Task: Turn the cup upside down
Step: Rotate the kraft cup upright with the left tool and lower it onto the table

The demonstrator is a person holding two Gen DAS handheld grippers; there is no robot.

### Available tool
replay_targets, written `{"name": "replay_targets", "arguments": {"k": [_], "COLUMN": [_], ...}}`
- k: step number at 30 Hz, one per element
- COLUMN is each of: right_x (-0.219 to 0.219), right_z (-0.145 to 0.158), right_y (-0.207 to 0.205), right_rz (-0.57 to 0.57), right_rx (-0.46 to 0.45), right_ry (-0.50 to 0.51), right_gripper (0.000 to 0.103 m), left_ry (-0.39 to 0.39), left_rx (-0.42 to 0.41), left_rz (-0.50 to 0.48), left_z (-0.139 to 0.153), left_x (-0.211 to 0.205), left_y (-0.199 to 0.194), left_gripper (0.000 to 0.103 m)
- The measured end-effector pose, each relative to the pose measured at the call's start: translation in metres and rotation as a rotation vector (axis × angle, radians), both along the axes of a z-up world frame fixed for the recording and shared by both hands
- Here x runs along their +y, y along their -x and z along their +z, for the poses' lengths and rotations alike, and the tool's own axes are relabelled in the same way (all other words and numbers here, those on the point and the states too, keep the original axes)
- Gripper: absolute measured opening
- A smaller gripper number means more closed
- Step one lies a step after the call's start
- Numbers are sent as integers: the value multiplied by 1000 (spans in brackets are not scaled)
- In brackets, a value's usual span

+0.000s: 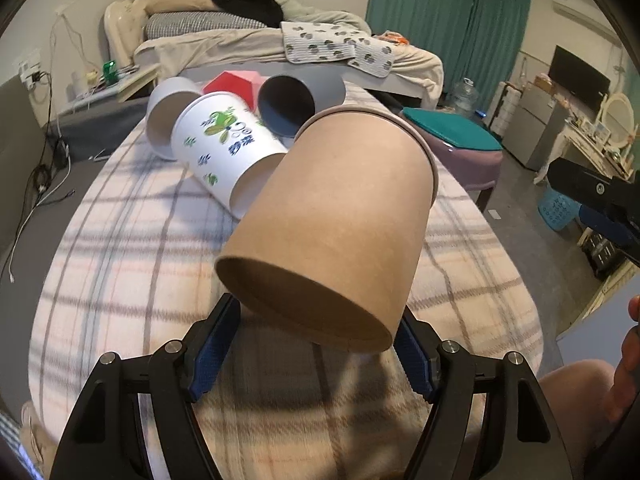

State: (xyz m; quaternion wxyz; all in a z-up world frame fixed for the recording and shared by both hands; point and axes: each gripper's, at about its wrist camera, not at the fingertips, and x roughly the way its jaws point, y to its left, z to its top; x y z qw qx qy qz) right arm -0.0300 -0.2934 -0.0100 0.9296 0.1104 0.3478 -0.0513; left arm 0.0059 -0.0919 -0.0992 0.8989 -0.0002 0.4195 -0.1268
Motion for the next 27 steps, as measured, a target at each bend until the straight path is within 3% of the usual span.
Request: {"name": "replay_targets", "arguments": {"k": [9, 17, 24, 27], "right_x": [4, 4, 2, 1], "right_z": [-4, -3, 0, 0], "right_y": [-3, -3, 0, 0], "right_rz": [14, 14, 14, 14], "right_rx": [11, 7, -6, -7], "right_ry": [5, -4, -24, -26], "right_gripper": [93, 93, 92, 93], "left_ry": [7, -106, -116, -120], "left_rx": [-27, 23, 21, 41], "left_rz": [-38, -47, -40, -47], "left_z": [5, 36, 59, 50], "left_x": [1, -9, -8, -11], "left_y": [1, 8, 13, 13], "left_gripper": [75, 74, 72, 62]}}
